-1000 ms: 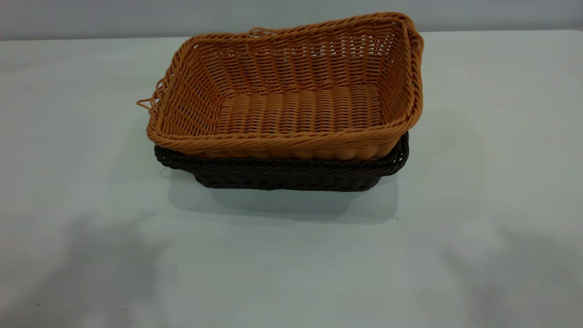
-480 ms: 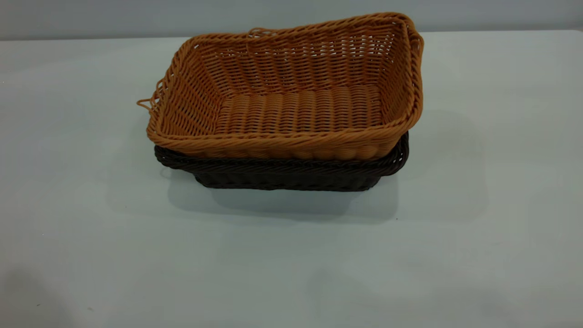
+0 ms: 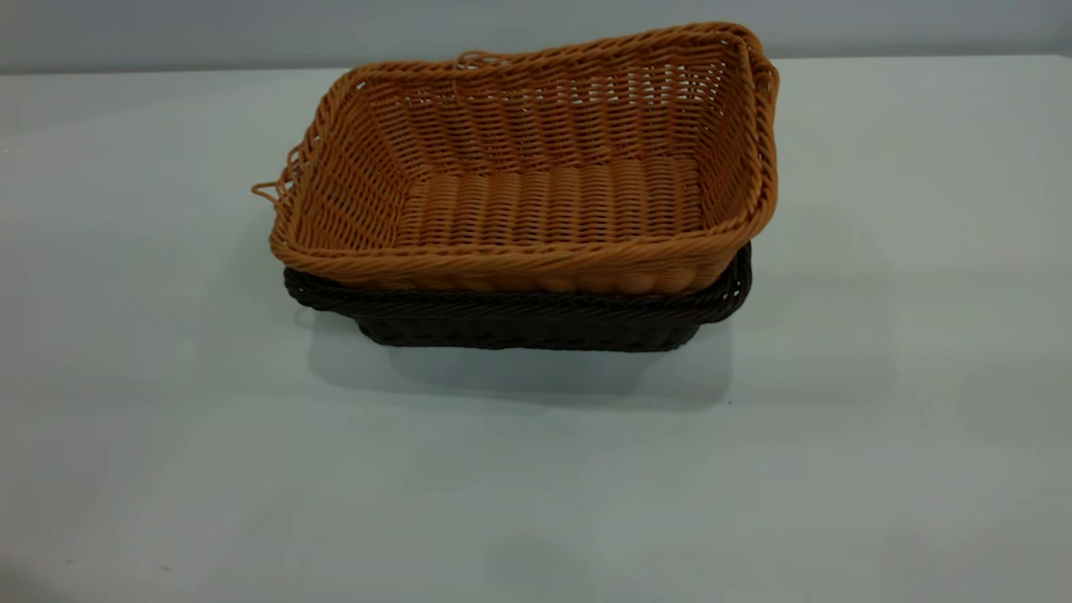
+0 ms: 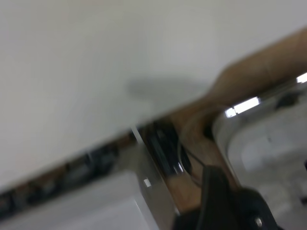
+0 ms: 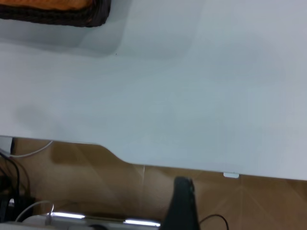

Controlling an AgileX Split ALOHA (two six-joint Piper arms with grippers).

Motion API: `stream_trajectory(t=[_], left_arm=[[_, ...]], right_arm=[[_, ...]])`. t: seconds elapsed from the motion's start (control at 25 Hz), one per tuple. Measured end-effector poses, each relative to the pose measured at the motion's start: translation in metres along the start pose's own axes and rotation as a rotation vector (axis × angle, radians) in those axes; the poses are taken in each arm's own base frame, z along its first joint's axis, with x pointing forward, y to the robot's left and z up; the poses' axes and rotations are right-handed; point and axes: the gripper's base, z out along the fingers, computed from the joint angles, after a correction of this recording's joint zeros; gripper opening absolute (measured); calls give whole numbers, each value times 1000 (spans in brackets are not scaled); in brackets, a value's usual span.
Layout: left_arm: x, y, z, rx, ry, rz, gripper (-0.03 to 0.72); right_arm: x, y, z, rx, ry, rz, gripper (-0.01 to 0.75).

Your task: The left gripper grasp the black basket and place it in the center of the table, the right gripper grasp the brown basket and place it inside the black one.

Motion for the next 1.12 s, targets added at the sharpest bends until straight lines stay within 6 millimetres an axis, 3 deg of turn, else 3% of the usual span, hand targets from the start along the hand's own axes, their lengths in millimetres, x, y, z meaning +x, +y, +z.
stream_trajectory(t=[0.08, 0.2, 0.64, 1.12], left_arm=[[14, -2, 17, 1, 62, -70, 395], [26, -3, 27, -1, 72, -126, 395], [37, -2, 16, -8, -145, -132, 395], [69, -2, 0, -12, -332, -160, 395]], right_arm=[[0, 0, 1, 0, -12, 1, 565], [0, 0, 1, 0, -16, 3, 565], [0, 2, 1, -25, -16, 15, 565], [2, 2, -1, -24, -36, 23, 565]])
